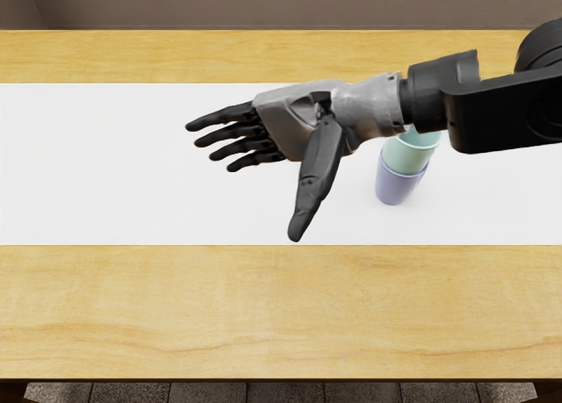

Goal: Pick up cup and place in cup with right hand

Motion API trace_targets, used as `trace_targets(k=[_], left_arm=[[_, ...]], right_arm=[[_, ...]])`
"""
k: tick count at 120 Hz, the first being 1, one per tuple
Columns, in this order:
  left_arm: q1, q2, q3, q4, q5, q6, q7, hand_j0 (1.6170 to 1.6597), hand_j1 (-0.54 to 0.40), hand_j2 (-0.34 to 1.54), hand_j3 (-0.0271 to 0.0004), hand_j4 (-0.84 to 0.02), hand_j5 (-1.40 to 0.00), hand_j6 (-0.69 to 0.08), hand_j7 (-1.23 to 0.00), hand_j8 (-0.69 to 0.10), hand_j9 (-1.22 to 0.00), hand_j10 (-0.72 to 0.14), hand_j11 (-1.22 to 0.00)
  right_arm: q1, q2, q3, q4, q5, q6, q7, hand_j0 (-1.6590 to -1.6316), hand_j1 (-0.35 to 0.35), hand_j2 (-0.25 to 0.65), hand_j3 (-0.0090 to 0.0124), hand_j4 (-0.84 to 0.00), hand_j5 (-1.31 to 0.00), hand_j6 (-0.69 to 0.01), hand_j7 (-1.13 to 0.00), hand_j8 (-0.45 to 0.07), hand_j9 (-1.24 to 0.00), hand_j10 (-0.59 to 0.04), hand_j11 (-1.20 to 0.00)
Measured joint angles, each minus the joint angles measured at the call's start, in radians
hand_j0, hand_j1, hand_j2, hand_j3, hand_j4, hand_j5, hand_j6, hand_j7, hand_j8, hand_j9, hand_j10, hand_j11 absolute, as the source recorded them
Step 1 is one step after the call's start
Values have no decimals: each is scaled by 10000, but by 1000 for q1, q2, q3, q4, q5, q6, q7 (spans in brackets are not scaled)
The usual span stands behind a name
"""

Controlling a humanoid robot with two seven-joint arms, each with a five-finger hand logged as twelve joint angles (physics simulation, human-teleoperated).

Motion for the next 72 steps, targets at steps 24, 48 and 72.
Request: trace_targets(k=[24, 48, 72], left_arm=[[0, 0, 0, 0, 0, 0, 0, 16581, 3491, 1, 0, -3, 0, -4, 0, -4, 0, -3, 0], [0, 0, 0, -1, 0, 0, 0, 16581, 3491, 2, 0, -2, 0, -2, 0, -2, 0, -1, 0], [-2, 0, 2, -7, 1, -2, 0, 16581, 3491, 2, 0, -3, 0, -4, 0, -4, 0, -2, 0]], right_arm=[[-182, -138, 131, 9, 100, 177, 0, -16581, -3004, -80, 0, -410, -529, -410, -529, -409, -529, -408, -529], [-248, -311, 158, 1, 195, 217, 0, -16581, -3018, -75, 0, -394, -515, -393, -515, -393, -515, -394, -515], [-305, -458, 157, -19, 257, 223, 0, -16581, -3029, -74, 0, -379, -502, -376, -504, -378, -502, -381, -503]])
